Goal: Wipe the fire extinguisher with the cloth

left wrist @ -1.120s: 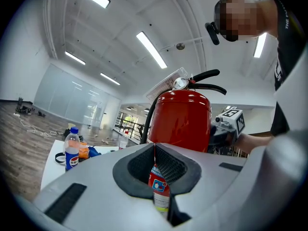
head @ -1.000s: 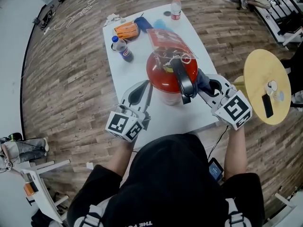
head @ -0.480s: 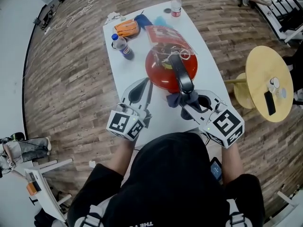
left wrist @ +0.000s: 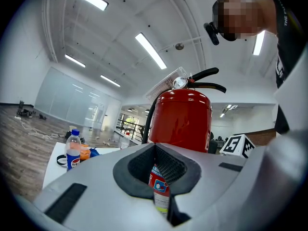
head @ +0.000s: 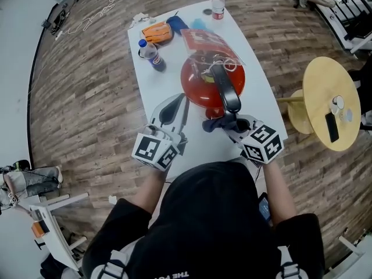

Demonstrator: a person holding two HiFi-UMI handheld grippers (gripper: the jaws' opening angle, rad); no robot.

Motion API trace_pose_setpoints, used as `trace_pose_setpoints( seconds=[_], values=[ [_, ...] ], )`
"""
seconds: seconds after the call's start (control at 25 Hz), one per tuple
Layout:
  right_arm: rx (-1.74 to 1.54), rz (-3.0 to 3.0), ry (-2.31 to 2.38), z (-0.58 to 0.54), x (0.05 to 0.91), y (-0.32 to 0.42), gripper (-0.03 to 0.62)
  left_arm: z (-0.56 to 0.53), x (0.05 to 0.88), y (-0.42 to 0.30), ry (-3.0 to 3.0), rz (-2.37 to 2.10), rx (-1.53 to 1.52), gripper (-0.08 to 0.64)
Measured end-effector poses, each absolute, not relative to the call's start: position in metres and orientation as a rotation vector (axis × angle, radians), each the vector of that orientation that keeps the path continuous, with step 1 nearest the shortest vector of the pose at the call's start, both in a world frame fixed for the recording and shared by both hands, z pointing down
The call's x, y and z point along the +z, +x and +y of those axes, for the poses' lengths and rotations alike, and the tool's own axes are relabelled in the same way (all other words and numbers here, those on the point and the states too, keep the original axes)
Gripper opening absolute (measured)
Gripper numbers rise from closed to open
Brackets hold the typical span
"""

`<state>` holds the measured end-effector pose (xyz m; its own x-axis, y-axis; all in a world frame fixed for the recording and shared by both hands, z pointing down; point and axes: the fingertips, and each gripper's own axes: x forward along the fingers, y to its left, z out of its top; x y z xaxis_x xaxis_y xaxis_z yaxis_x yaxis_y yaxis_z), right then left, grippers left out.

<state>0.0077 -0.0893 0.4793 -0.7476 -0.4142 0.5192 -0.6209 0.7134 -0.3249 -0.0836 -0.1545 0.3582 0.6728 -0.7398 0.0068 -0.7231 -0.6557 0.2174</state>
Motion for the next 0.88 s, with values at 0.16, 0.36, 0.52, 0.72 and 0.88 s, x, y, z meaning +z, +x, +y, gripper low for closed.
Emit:
trace_pose_setpoints(
  seconds=[0.16,0.36,0.52,0.72,0.88],
  values=[
    [0.875,-2.511,0.845,-0.087,0.485,0.005,0.067,-0.155,0.36,-0.086,2.664,-1.214,-0.134,0.023],
    [0.934,-2.362,0.794,-0.08,0.542,-0.03,0.067,-0.155,0.361,-0.085,2.675,-1.212,-0.121,0.023],
    [0.949,-2.3,0.749,-0.079,0.578,-0.027,0.067,-0.154,0.363,-0.083,2.693,-1.189,-0.089,0.023],
    [0.803,-2.178,0.885,-0.111,0.603,0.041,0.067,-0.154,0.369,-0.085,2.687,-1.166,-0.089,0.023],
    [0.48,-2.189,0.804,-0.124,0.593,0.046,0.067,-0.156,0.371,-0.085,2.666,-1.165,-0.103,0.023]
  ],
)
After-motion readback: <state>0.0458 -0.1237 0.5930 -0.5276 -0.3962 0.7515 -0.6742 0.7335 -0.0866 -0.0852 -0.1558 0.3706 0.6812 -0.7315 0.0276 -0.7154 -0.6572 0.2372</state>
